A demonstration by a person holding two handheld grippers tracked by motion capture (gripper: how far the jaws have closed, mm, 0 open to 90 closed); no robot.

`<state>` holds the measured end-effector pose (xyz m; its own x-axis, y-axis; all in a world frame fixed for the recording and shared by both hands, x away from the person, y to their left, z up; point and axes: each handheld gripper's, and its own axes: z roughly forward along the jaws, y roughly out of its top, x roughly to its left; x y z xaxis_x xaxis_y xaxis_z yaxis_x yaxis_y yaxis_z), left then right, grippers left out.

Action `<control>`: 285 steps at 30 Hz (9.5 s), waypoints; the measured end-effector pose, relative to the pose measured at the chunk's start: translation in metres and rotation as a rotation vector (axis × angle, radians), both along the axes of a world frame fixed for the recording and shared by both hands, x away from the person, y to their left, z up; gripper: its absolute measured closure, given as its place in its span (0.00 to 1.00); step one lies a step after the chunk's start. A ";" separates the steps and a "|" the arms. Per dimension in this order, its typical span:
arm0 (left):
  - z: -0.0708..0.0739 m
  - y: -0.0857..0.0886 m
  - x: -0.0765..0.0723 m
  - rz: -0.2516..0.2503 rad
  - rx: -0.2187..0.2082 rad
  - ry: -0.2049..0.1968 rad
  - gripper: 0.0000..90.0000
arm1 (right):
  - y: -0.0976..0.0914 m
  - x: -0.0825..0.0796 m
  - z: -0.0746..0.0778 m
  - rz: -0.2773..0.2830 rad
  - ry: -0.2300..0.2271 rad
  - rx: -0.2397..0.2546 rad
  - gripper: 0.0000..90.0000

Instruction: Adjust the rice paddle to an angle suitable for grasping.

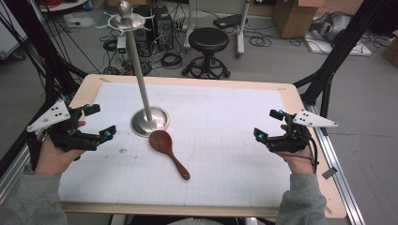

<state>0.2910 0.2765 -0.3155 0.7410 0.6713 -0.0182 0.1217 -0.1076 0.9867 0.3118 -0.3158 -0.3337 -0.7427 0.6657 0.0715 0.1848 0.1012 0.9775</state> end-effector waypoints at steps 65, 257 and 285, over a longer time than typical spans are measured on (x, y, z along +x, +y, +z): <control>-0.049 -0.084 0.043 -0.076 0.207 0.120 0.93 | -0.014 -0.029 -0.006 -0.039 0.014 -0.034 0.00; -0.113 -0.132 -0.030 -0.302 0.481 0.378 0.99 | 0.035 0.011 -0.010 0.143 0.044 -0.018 0.00; -0.118 -0.146 -0.003 -0.262 0.524 0.385 0.99 | 0.024 -0.008 -0.013 0.106 0.066 -0.054 0.00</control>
